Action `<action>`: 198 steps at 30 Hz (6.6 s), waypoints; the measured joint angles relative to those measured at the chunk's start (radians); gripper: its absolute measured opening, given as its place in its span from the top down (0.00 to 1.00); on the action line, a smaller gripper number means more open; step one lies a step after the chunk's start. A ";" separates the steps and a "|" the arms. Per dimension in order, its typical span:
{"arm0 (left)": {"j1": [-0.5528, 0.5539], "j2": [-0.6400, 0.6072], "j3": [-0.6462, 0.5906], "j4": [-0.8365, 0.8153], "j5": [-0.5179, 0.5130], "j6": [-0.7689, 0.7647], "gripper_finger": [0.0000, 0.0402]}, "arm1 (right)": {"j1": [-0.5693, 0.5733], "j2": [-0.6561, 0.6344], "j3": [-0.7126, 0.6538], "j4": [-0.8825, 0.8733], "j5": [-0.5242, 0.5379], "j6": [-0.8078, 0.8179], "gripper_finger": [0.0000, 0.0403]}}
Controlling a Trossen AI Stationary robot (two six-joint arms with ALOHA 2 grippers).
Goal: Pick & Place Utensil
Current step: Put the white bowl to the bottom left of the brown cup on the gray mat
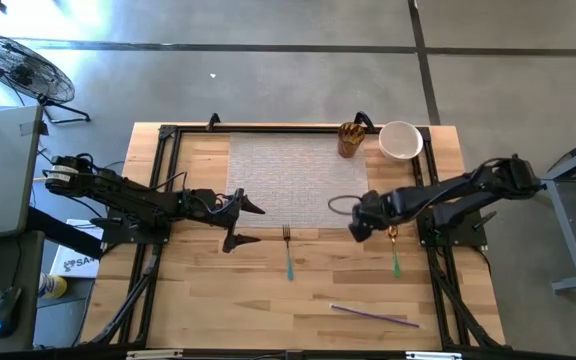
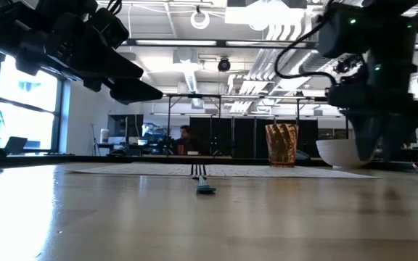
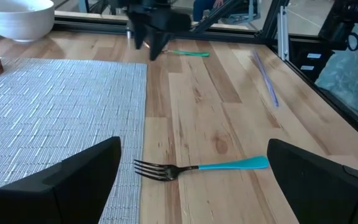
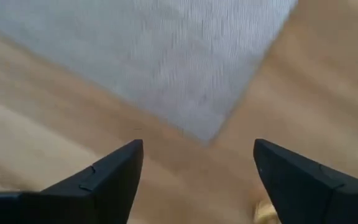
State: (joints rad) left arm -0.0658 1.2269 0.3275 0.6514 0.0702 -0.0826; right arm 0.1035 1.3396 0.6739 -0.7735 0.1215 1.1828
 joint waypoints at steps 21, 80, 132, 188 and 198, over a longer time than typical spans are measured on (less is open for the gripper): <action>0.000 0.000 0.000 -0.005 0.000 0.000 0.01 | -0.254 -0.190 0.000 -0.147 0.329 -0.282 0.32; 0.000 0.000 0.000 -0.079 0.000 -0.001 0.01 | -0.955 0.002 -0.002 0.390 0.204 -0.746 0.76; 0.000 0.000 0.000 -0.078 0.000 -0.001 0.01 | -0.946 -0.118 0.000 0.184 0.149 -0.799 0.99; 0.000 0.000 0.000 -0.085 0.000 -0.001 0.01 | -0.141 0.553 0.999 -0.188 0.165 -0.696 0.99; 0.000 0.000 0.000 -0.085 0.000 -0.001 0.01 | -0.203 0.759 1.188 -0.187 0.155 -0.918 0.98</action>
State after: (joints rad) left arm -0.0658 1.2270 0.3275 0.5660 0.0700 -0.0834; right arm -0.0995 2.0981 1.8618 -0.9607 0.2763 0.2650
